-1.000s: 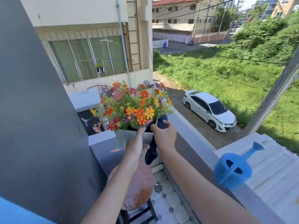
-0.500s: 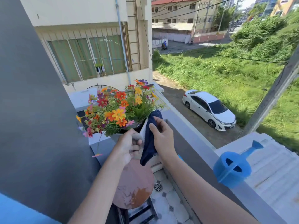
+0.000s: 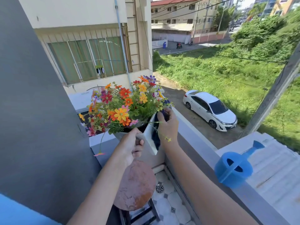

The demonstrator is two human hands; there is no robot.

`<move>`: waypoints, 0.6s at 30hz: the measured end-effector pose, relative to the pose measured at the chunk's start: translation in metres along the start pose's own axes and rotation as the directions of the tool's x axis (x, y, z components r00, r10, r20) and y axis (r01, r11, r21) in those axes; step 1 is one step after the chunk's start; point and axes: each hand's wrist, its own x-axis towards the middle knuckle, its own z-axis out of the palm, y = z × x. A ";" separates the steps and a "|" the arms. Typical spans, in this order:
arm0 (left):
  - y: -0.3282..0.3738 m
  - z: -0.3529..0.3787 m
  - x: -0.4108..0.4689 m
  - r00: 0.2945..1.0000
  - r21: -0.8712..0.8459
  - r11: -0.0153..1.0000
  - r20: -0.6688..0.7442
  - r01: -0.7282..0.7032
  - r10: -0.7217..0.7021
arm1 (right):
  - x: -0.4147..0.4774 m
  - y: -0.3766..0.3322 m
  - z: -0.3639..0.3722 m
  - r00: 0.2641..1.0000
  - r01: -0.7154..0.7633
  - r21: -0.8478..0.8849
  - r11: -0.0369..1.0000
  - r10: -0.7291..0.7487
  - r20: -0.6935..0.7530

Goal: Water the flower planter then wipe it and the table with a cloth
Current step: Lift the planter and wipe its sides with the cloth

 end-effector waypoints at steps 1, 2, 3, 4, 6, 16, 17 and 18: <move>0.001 0.000 0.001 1.000 -0.002 1.000 0.003 -0.003 0.003 | -0.011 0.001 0.000 1.000 0.003 -0.006 1.000 -0.003 0.019; 0.003 -0.001 0.002 1.000 -0.007 1.000 0.003 -0.006 0.006 | -0.021 0.002 -0.001 0.999 0.028 -0.016 0.999 -0.027 0.039; 0.004 -0.001 0.003 1.000 -0.014 1.000 0.000 -0.009 0.009 | -0.031 0.003 -0.003 0.997 0.060 -0.022 0.998 -0.059 0.055; 0.005 -0.002 0.003 1.000 -0.025 1.000 -0.004 -0.011 0.011 | -0.041 0.004 -0.004 0.994 0.084 -0.024 0.996 -0.082 0.078; 0.006 -0.005 0.005 1.000 -0.062 0.998 -0.005 -0.016 0.016 | -0.058 0.010 -0.008 0.984 0.111 -0.024 0.994 -0.106 0.140; 0.001 -0.007 0.007 0.998 -0.091 0.995 0.028 -0.048 0.051 | -0.040 0.040 -0.020 0.989 0.053 -0.115 0.992 -0.036 0.142; 0.002 -0.008 0.005 0.997 -0.064 0.997 0.050 -0.047 0.050 | -0.029 0.038 -0.020 0.993 0.050 -0.116 0.992 -0.037 0.113; 0.004 -0.008 0.004 0.996 -0.040 0.998 0.071 -0.045 0.048 | -0.018 0.034 -0.019 0.997 0.033 -0.111 0.993 -0.025 0.074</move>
